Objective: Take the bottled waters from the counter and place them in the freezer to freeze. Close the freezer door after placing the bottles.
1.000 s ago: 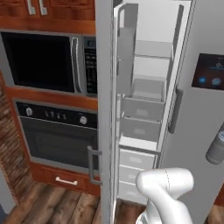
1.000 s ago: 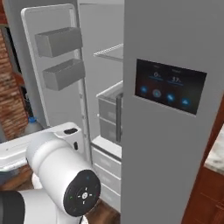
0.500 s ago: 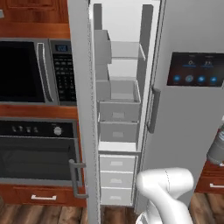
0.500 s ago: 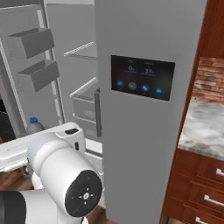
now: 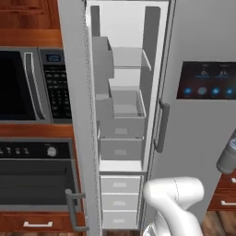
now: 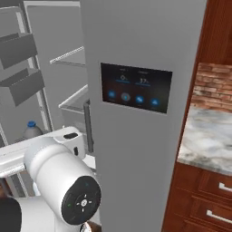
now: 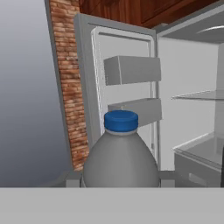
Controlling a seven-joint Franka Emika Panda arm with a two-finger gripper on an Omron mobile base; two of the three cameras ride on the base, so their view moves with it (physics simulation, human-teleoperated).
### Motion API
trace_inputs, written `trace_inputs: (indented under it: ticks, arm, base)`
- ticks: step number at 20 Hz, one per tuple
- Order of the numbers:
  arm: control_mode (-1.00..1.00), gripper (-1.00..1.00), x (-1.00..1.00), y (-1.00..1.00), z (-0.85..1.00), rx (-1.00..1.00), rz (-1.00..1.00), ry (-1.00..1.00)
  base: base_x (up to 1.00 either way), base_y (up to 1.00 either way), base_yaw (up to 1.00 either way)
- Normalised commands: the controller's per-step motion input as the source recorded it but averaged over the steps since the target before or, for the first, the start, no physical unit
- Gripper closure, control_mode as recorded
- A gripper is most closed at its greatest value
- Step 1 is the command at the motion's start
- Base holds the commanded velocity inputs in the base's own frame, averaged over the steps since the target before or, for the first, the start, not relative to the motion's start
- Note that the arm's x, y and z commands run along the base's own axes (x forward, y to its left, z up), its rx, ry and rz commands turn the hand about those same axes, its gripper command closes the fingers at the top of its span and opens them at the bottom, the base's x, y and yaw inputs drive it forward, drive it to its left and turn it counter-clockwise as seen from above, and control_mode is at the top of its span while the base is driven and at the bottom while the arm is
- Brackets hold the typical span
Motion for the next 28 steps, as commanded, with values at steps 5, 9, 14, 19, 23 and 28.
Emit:
trace_inputs:
  ticks: [5,9,14,19,23,28]
  arm:
    - [1.0,1.0,0.0,0.0,0.0,0.0,0.0,0.0]
    - [1.0,1.0,0.0,0.0,0.0,0.0,0.0,0.0]
    - [1.0,1.0,0.0,0.0,0.0,0.0,0.0,0.0]
    - [1.0,1.0,0.0,0.0,0.0,0.0,0.0,0.0]
    - [1.0,1.0,0.0,0.0,0.0,0.0,0.0,0.0]
    - [1.0,1.0,0.0,0.0,0.0,0.0,0.0,0.0]
  base:
    - [0.27,0.23,-0.11]
    - [0.31,0.59,-0.08]
    - [0.31,0.55,-0.07]
    - [0.11,0.05,-0.01]
    - [0.0,0.0,0.0]
    - [0.0,0.0,0.0]
